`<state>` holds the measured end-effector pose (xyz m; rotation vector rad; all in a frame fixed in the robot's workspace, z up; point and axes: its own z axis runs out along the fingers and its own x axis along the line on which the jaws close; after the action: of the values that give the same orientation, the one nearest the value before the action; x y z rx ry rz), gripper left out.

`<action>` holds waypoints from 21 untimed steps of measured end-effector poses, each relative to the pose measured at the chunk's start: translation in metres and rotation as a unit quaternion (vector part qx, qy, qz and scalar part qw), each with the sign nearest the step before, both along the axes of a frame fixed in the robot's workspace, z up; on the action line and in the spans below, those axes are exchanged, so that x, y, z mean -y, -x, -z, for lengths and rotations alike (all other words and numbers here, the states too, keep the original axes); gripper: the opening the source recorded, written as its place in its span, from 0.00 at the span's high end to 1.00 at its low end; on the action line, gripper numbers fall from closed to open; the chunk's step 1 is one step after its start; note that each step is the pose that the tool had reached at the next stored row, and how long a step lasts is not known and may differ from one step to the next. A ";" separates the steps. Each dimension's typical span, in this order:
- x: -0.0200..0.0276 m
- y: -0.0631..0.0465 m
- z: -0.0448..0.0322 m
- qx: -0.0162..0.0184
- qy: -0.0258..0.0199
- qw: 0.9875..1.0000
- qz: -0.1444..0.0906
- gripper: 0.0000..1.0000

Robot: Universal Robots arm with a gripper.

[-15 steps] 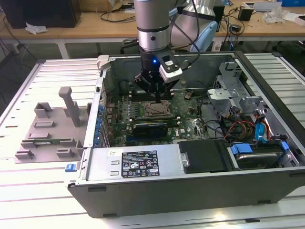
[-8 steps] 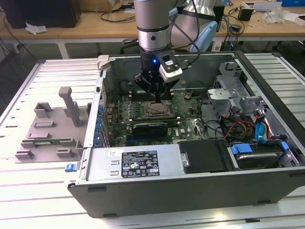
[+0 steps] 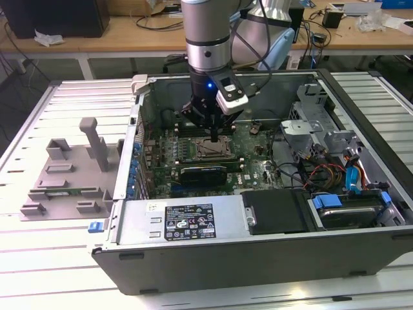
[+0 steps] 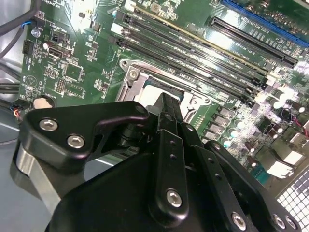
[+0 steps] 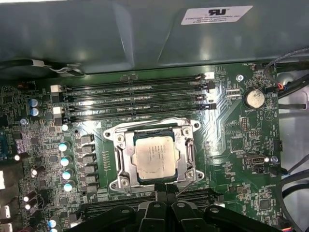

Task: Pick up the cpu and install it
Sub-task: 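Install the second cpu locking lever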

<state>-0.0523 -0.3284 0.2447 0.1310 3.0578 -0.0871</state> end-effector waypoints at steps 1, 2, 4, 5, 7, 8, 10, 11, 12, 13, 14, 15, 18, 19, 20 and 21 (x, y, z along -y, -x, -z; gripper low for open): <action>0.0000 0.000 0.0002 0.000 0.001 1.000 -0.005 0.89; 0.0000 0.000 0.0004 0.000 0.001 1.000 -0.008 0.89; 0.0000 0.000 0.0009 0.000 0.001 1.000 -0.017 0.89; 0.0000 0.000 0.0009 -0.001 0.001 1.000 -0.021 0.89; 0.0000 0.000 0.0009 -0.001 0.001 1.000 -0.022 0.89; 0.0000 0.000 0.0009 -0.001 0.001 1.000 -0.022 0.89; 0.0006 0.000 0.0010 -0.001 0.001 1.000 -0.022 0.89; 0.0020 0.000 0.0010 -0.001 0.001 1.000 -0.022 0.89; 0.0030 0.000 0.0009 -0.001 0.001 1.000 -0.022 0.89; 0.0042 0.000 0.0010 -0.001 0.001 1.000 -0.022 0.89; 0.0063 0.000 0.0010 -0.001 0.000 1.000 -0.022 0.89; 0.0083 0.000 0.0010 -0.001 0.000 1.000 -0.022 0.89; 0.0117 0.000 0.0009 -0.001 0.000 1.000 -0.022 0.89; 0.0131 0.000 0.0009 -0.001 -0.001 1.000 -0.022 0.89; 0.0143 0.000 0.0010 -0.001 -0.001 1.000 -0.022 0.89; 0.0162 0.000 0.0010 -0.001 -0.002 1.000 -0.022 0.89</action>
<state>-0.0525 -0.3446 0.2438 0.0630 3.0609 -0.0791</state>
